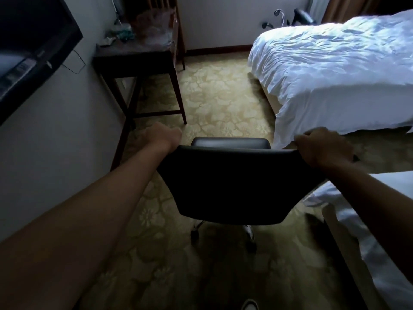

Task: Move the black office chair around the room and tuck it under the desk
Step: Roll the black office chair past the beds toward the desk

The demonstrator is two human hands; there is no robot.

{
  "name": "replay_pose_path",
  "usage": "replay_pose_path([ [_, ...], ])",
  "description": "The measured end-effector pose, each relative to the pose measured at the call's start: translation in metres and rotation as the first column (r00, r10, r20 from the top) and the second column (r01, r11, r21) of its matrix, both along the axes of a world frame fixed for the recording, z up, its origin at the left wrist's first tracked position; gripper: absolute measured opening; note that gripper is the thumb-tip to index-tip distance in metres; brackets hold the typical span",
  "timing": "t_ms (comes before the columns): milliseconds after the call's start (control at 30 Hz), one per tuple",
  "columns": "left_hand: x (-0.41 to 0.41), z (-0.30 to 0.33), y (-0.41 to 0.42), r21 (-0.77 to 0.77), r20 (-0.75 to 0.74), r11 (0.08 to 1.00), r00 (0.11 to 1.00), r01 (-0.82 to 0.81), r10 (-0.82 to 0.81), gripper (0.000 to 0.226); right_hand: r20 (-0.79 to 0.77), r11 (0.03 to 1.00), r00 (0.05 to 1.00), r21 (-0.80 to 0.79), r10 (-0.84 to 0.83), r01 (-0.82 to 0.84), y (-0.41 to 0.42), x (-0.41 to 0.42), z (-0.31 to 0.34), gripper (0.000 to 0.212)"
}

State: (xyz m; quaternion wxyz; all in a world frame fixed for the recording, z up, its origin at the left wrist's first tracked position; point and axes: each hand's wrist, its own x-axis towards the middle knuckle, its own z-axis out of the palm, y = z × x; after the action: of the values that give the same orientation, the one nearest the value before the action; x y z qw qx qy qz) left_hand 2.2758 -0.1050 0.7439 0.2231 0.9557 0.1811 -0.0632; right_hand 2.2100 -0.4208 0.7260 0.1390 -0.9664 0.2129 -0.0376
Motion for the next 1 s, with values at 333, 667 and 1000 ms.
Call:
replay_pose_path([
  [333,0.162,0.008,-0.064,0.029,-0.027,0.998,0.998,-0.063,0.064,0.051,0.046,0.999,0.998,-0.004,0.051,-0.051,-0.061,0.179,-0.002,0.054],
  [667,0.320,-0.007,-0.123,0.068,-0.072,0.997,0.996,-0.048,0.053,0.051,0.046,0.999,0.998,0.002,0.045,-0.045,-0.130,0.348,-0.006,0.038],
  [1000,0.476,-0.019,-0.176,0.087,-0.225,0.982,0.963,0.170,-0.147,0.056,0.064,0.995,0.993,0.016,0.102,-0.103,-0.194,0.505,-0.008,0.034],
])
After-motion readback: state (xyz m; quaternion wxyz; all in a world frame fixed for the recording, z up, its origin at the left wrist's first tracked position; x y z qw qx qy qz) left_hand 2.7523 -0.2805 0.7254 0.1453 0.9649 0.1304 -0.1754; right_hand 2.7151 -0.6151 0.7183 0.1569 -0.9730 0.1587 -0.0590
